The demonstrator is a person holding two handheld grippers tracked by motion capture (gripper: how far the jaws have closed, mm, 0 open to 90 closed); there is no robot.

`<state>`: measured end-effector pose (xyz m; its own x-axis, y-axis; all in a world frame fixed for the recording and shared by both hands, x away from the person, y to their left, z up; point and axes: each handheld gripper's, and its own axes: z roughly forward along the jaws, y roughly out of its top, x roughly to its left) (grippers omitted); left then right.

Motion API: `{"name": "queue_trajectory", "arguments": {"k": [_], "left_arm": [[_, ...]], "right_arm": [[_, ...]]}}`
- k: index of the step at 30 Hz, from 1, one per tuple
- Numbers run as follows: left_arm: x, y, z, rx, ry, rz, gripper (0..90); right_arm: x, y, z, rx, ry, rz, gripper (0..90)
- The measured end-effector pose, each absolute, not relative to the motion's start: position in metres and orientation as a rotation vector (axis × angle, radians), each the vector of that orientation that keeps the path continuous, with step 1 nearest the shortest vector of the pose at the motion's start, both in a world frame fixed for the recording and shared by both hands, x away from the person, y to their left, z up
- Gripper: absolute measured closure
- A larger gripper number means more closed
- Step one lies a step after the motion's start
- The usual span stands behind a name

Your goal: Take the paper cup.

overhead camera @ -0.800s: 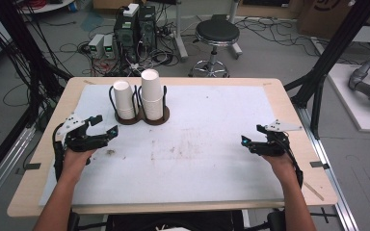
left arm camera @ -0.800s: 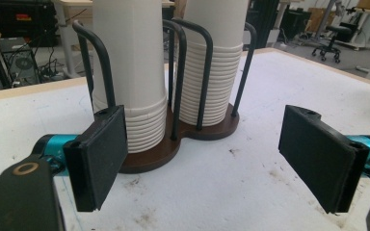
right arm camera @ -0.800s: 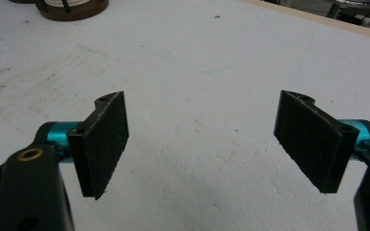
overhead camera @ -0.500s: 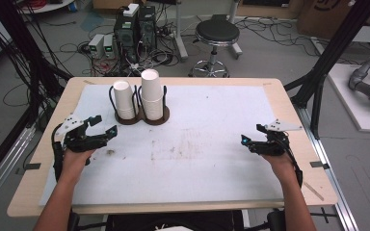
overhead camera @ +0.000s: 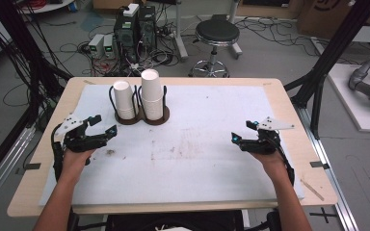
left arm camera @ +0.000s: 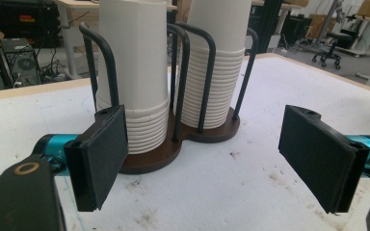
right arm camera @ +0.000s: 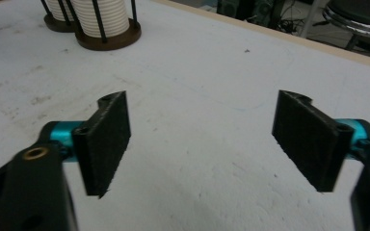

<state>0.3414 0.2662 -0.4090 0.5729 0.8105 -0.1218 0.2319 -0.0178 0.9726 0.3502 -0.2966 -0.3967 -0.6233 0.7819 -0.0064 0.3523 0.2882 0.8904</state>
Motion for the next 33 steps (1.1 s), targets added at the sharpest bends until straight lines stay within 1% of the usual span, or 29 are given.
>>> {"name": "queue_trajectory", "arguments": {"k": [1,2,3,5,11,13,14,15,16,26,33], "left_arm": [[0.341,0.267,-0.409,1.570,0.909,0.583,17.8],[0.341,0.267,-0.409,1.575,0.906,0.585,17.8],[0.340,0.267,-0.408,1.577,0.904,0.585,17.8],[0.338,0.266,-0.408,1.582,0.898,0.589,17.7],[0.333,0.268,-0.409,1.590,0.896,0.590,17.9],[0.332,0.269,-0.409,1.586,0.900,0.592,17.9],[0.332,0.270,-0.409,1.589,0.901,0.592,17.9],[0.332,0.270,-0.409,1.589,0.901,0.592,17.9],[0.331,0.270,-0.410,1.587,0.906,0.589,17.9],[0.333,0.272,-0.410,1.574,0.908,0.585,18.1],[0.333,0.273,-0.410,1.569,0.910,0.588,18.2]], "right_arm": [[0.352,-0.293,-0.396,0.982,2.126,1.322,33.2],[0.352,-0.293,-0.396,0.982,2.126,1.322,33.2],[0.353,-0.290,-0.396,0.972,2.129,1.334,35.4],[0.355,-0.285,-0.394,0.959,2.137,1.357,43.6],[0.353,-0.261,-0.382,0.879,2.175,1.351,73.1],[0.354,-0.254,-0.380,0.870,2.173,1.337,80.5],[0.356,-0.248,-0.379,0.859,2.172,1.337,86.8],[0.356,-0.248,-0.379,0.859,2.172,1.337,86.8],[0.357,-0.245,-0.379,0.844,2.165,1.343,90.0],[0.372,-0.208,-0.379,0.754,2.154,1.331,90.0],[0.390,-0.182,-0.374,0.775,2.168,1.445,90.0]]}}
